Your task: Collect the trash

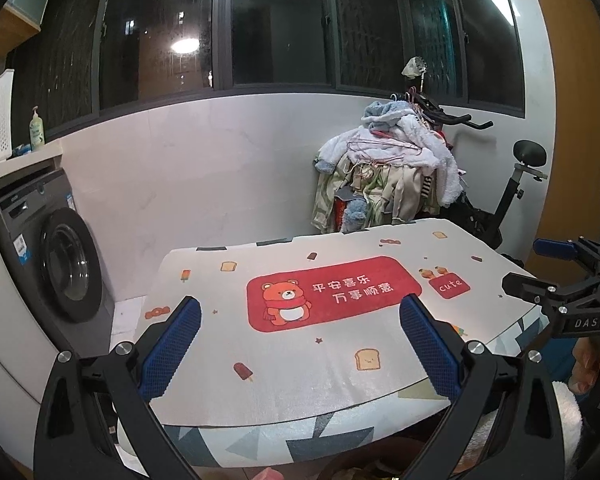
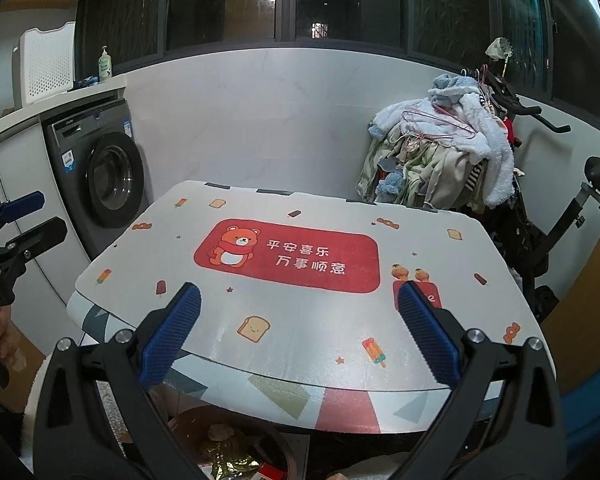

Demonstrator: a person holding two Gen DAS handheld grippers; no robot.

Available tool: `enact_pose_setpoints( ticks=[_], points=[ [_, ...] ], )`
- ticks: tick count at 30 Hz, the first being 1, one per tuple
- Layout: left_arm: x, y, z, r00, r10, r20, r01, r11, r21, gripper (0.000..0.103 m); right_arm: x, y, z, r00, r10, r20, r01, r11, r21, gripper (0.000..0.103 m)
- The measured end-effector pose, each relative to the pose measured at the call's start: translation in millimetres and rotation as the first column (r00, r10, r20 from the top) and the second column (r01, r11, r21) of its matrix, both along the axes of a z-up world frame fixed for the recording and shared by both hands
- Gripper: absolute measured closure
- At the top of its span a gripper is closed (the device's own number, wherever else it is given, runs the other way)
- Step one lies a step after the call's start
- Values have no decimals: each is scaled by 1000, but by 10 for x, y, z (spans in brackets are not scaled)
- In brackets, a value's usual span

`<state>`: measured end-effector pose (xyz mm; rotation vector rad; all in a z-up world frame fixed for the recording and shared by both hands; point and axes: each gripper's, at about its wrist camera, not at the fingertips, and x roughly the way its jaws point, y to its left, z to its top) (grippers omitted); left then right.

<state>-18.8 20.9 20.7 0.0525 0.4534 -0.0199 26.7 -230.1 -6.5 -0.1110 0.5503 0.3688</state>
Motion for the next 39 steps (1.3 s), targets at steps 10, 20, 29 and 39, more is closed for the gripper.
enact_pose_setpoints(
  ticks=[10,20,29,39],
  points=[
    [32,36,-21,999,21,-27,-21,1000,-12,6,-34,4,15,1000,-6,1,6,1000,4,6],
    [38,51,-38,999,45,-30,-45,999,6,6,-41,-3,0,1000,-8,1,8,1000,-1,6],
    [54,48,-70,998,45,-44,-45,999,14,6,-28,-26,-19,1000,-16,2,16,1000,-1,6],
    [52,30,-85,998,46,-42,-45,999,28,6,-25,-25,-21,1000,-20,5,20,1000,-7,6]
  ],
)
